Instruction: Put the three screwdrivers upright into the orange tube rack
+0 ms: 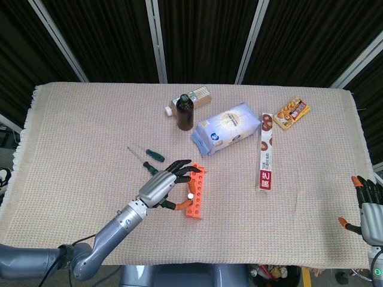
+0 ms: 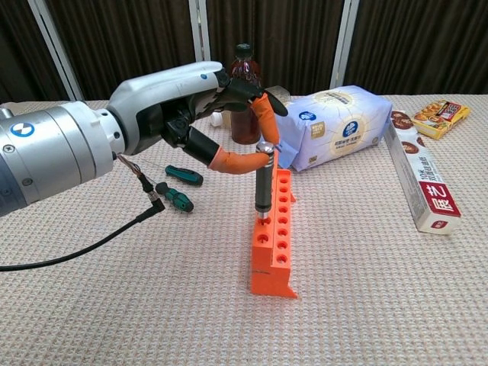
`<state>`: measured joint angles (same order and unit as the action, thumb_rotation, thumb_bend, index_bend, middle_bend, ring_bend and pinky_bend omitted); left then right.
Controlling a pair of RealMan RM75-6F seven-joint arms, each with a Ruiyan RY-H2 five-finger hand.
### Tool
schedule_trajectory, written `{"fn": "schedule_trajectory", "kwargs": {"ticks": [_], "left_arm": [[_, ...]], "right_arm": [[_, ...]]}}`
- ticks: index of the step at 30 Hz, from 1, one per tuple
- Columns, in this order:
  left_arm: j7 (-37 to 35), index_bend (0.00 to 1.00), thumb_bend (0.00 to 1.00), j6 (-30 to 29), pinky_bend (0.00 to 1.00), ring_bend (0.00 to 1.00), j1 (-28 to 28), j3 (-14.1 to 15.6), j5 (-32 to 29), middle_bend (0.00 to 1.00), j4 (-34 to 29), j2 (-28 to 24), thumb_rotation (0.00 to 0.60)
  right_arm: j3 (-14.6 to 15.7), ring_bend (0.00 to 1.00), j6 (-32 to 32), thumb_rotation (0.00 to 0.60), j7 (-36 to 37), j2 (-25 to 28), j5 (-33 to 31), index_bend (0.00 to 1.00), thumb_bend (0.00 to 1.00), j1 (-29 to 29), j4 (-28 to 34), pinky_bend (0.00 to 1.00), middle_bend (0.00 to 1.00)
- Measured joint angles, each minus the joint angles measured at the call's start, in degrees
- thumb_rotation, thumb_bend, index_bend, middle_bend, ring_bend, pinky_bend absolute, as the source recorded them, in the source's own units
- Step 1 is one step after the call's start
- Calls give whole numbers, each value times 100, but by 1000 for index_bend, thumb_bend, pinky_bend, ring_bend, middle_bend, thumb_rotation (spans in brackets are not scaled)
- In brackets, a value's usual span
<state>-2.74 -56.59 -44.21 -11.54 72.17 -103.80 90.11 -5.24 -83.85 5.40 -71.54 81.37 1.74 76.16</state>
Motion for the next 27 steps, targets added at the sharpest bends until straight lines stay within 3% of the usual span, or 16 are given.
{"fn": "schedule_trajectory", "kwargs": {"ticks": [27], "left_arm": [[145, 812, 574, 114, 3, 0, -29, 54, -147, 153, 52, 35, 600]], "right_arm": [[-11, 0, 13, 600, 16, -14, -28, 1, 0, -8, -39, 36, 52]]}}
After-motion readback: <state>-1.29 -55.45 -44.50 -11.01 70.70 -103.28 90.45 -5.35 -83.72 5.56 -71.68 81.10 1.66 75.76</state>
